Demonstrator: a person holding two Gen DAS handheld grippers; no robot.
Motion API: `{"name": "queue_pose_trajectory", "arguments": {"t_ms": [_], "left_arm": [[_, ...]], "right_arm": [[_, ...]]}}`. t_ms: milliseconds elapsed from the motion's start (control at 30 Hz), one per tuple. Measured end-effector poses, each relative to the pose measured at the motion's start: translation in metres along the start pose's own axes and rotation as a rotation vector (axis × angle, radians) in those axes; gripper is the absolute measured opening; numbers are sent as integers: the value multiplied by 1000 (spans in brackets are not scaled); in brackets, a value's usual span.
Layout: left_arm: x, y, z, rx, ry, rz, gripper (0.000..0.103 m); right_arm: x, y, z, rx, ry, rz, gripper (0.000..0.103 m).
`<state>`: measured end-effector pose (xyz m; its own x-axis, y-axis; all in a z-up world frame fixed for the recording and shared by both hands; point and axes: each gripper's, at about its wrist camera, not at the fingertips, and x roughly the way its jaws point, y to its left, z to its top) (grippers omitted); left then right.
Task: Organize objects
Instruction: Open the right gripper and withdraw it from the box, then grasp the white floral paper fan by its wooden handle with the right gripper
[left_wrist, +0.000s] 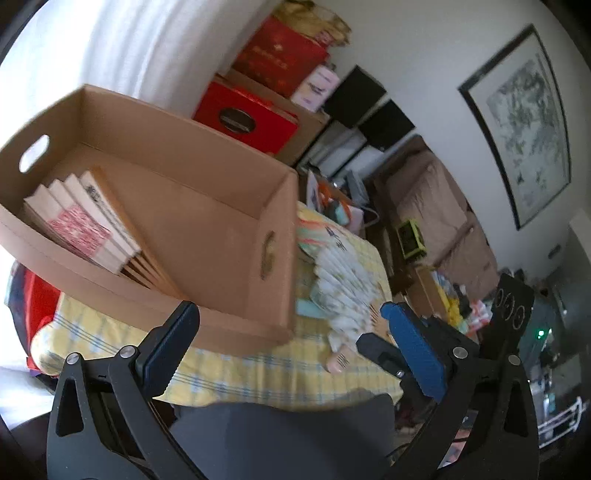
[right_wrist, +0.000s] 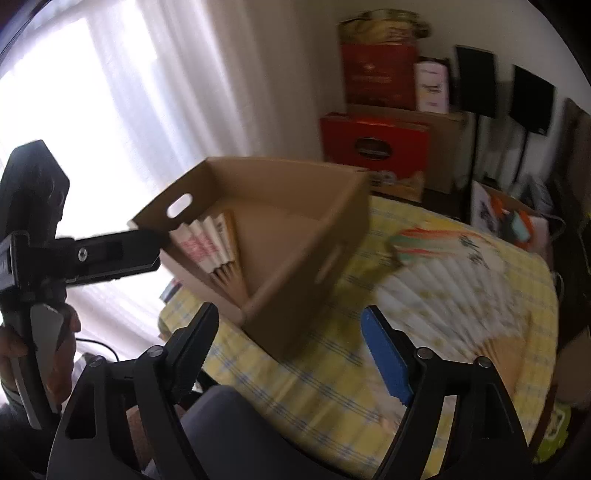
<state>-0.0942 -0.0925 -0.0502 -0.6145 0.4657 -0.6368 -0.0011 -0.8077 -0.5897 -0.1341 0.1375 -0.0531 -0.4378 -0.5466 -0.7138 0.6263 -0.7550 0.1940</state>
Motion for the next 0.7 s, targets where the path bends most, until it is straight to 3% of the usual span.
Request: {"name": "queue_pose_trajectory", "arguments": {"t_ms": [467,700], "left_arm": [[45,-64,-48,99,166,-87,103],[79,-83,-71,111,259,-99,103]], "right_arm": [[-66,-96,-44,264,-54,-149,81],[-79,-139,-64,370,-67,-195,81]]}}
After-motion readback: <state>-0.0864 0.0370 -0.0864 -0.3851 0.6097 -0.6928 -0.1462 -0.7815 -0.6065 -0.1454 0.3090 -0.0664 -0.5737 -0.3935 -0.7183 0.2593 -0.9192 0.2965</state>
